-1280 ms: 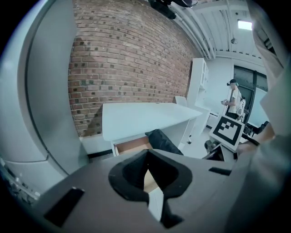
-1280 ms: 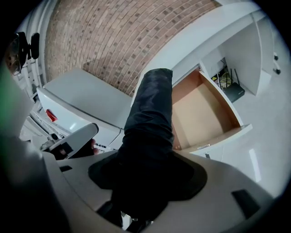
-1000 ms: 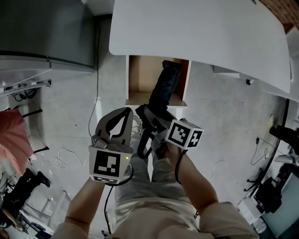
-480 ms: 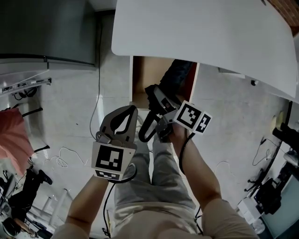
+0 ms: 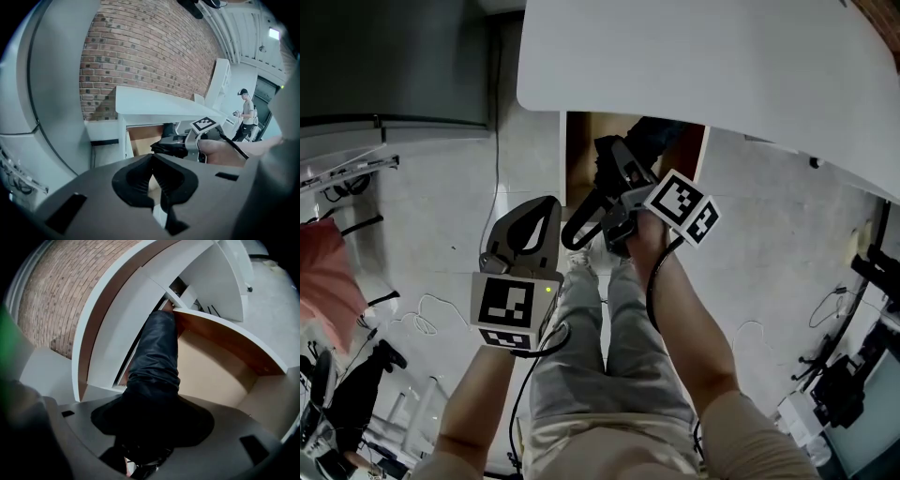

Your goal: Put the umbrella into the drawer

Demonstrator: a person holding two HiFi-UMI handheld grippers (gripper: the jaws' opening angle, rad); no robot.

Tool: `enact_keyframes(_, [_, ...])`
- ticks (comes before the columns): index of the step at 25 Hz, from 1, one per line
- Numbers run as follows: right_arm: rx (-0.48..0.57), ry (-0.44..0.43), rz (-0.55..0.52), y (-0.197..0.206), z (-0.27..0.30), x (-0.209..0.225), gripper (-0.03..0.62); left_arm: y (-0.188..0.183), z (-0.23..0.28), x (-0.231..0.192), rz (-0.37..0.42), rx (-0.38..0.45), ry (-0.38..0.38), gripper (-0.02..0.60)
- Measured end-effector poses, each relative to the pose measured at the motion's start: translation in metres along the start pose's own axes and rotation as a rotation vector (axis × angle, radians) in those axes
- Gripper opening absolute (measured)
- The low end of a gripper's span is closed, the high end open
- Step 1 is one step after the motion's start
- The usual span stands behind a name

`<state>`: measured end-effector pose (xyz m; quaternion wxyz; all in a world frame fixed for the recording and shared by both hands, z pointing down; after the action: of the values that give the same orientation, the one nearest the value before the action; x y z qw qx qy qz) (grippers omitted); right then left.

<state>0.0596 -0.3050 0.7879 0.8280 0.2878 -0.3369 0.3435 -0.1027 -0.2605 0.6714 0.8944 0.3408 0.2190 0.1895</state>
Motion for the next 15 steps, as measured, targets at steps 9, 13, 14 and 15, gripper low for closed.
enact_keyframes(9, [0.082, 0.007, 0.074, 0.003, 0.017, 0.02, 0.265, 0.016, 0.0, 0.006, -0.006, -0.022, -0.002, 0.009])
enact_keyframes(13, [0.087, 0.014, 0.098, 0.008, 0.024, 0.04, 0.265, 0.024, 0.006, 0.007, 0.001, -0.041, 0.0, 0.008])
enact_keyframes(14, [0.088, 0.015, 0.11, 0.01, 0.025, 0.044, 0.265, 0.026, 0.007, 0.006, 0.003, -0.045, 0.0, 0.008])
enact_keyframes(15, [0.089, 0.017, 0.125, 0.011, 0.026, 0.048, 0.265, 0.028, 0.007, 0.006, 0.004, -0.049, 0.0, 0.009])
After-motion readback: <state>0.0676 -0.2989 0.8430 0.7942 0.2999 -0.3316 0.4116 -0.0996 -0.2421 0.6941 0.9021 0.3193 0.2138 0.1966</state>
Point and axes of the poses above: the fingertips, and each gripper's own axes: z forward along the fingers, x to its right, y out of its underside, the point moved 4 cm from there along -z, backward along the fingers, and after that the axes turned 3 degrees about -z, right-handed, at the moved point
